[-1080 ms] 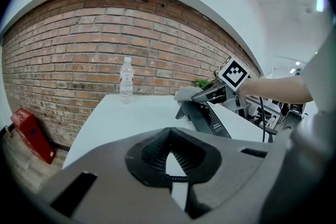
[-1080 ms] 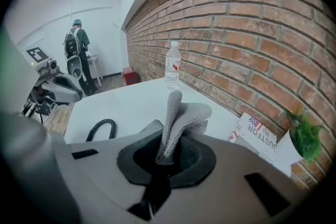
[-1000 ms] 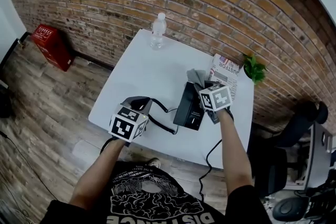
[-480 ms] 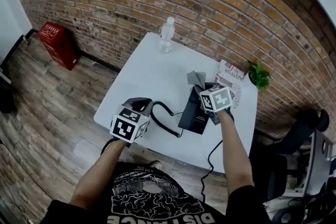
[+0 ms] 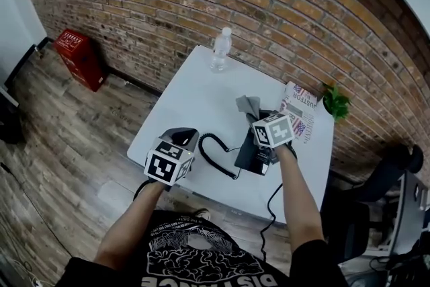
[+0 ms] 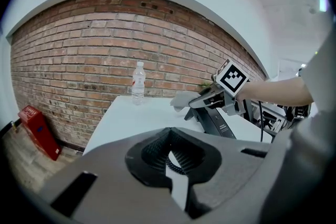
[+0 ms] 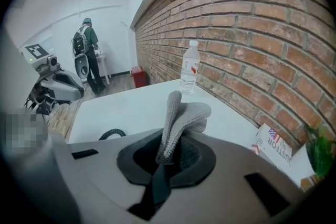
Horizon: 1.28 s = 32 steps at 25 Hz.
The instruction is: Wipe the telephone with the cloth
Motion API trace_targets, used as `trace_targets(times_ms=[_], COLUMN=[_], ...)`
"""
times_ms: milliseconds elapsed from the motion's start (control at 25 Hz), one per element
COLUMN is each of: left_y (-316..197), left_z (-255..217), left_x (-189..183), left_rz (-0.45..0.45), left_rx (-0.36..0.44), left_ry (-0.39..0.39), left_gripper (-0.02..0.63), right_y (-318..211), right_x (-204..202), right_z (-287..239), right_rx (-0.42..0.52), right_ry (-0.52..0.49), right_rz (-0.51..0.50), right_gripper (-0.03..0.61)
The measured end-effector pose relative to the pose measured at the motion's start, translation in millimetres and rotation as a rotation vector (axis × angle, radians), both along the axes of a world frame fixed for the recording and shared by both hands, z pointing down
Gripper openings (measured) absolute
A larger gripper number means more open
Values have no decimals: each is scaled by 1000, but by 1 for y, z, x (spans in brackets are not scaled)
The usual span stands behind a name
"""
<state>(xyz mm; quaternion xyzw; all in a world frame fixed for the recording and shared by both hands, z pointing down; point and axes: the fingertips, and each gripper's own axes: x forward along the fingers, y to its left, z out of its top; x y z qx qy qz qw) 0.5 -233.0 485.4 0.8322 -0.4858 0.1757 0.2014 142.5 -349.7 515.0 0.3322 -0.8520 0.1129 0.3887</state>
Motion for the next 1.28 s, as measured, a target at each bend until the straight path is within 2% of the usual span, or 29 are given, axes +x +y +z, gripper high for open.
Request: trace_targets(times_ms=[360,600,920,1280], left_y=[5,2,-4,-4], left_z=[-4,-18,-46,-66], left_x=[-16,-26,-8,13], left_rz=[-8,12,113,219], left_rx=[18,50,107,169], left_ry=[26,32,48,15], left_gripper=[6,6,6,6], right_y=[22,59,100,137], right_x=[-38,-52,-36,-2], right_z=[-19,-46,-92,-128], right_rx=[45,115,248,368], right_ry=[-114,-216,-326,-404], right_rz=[33,108,280,467], right_gripper=[11,11,11,11])
